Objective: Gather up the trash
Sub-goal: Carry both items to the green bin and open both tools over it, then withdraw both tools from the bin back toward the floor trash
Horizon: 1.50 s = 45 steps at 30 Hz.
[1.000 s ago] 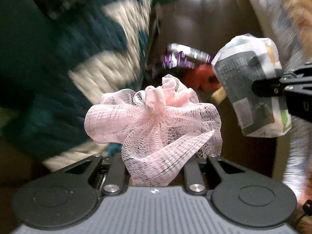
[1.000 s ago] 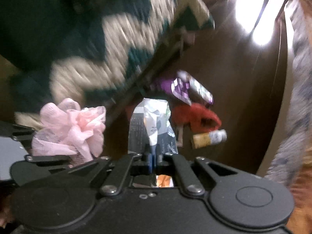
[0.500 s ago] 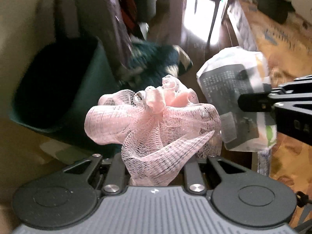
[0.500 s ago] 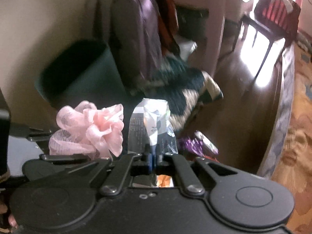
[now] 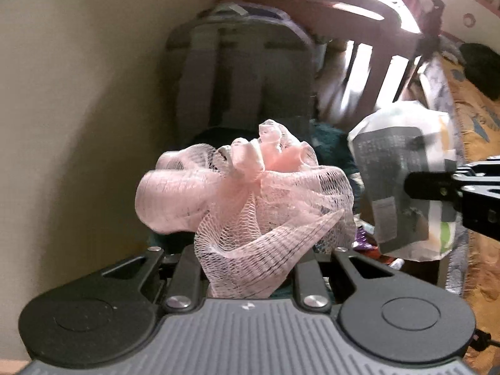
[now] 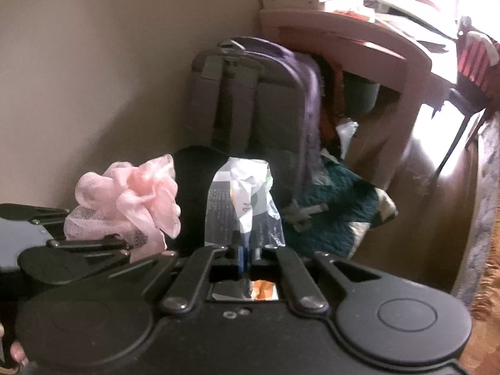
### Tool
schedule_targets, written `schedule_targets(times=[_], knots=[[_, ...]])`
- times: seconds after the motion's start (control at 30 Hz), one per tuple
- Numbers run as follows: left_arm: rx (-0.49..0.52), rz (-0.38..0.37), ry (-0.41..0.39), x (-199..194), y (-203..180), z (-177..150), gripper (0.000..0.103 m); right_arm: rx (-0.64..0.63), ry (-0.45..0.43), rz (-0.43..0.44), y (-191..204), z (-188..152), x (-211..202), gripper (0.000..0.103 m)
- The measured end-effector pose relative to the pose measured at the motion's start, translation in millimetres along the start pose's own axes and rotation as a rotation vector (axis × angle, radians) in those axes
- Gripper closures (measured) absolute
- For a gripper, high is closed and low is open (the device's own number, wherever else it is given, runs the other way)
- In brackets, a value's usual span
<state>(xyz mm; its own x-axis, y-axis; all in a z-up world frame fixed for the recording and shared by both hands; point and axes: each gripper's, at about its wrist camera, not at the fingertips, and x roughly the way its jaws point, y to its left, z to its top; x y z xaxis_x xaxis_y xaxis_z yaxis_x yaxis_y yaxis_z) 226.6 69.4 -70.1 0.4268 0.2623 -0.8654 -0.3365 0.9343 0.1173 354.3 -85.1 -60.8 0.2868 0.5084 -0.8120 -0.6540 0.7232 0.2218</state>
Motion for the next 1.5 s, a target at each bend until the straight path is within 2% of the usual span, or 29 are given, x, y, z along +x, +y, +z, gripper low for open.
schedule_targets(times=[0.13,0.27,0.33,0.5,0.83,0.97,1.07,1.23,1.27,1.3,1.37,1.5], knots=[[-0.002,0.009,0.033,27,23,12,0.083,0.017,0.025,0.010,23,20,29,0.101],[0.013,-0.037,0.080,51,36,22,0.083,0.029,0.066,0.005,36,26,60,0.101],[0.022,-0.034,0.110,71,40,27,0.083,0.040,0.093,-0.006,39,27,79,0.101],[0.057,-0.029,0.170,108,30,29,0.083,0.027,0.148,-0.047,47,30,116,0.101],[0.105,-0.030,0.243,158,10,47,0.083,0.001,0.210,-0.076,58,25,148,0.098],[0.132,-0.036,0.261,177,3,55,0.083,-0.002,0.233,-0.079,60,20,155,0.088],[0.157,-0.042,0.268,184,-5,59,0.082,0.007,0.251,-0.093,58,17,159,0.084],[0.167,-0.071,0.255,190,-10,60,0.071,0.003,0.251,-0.091,54,13,157,0.081],[0.166,-0.075,0.253,192,-10,59,0.065,0.003,0.247,-0.087,53,13,155,0.079],[0.164,-0.081,0.249,193,-11,59,0.053,0.005,0.243,-0.083,53,12,153,0.076],[0.161,-0.087,0.222,190,-6,54,0.037,0.010,0.232,-0.074,50,12,148,0.071],[0.159,-0.094,0.178,181,-6,51,0.036,0.040,0.209,-0.065,45,10,136,0.061]])
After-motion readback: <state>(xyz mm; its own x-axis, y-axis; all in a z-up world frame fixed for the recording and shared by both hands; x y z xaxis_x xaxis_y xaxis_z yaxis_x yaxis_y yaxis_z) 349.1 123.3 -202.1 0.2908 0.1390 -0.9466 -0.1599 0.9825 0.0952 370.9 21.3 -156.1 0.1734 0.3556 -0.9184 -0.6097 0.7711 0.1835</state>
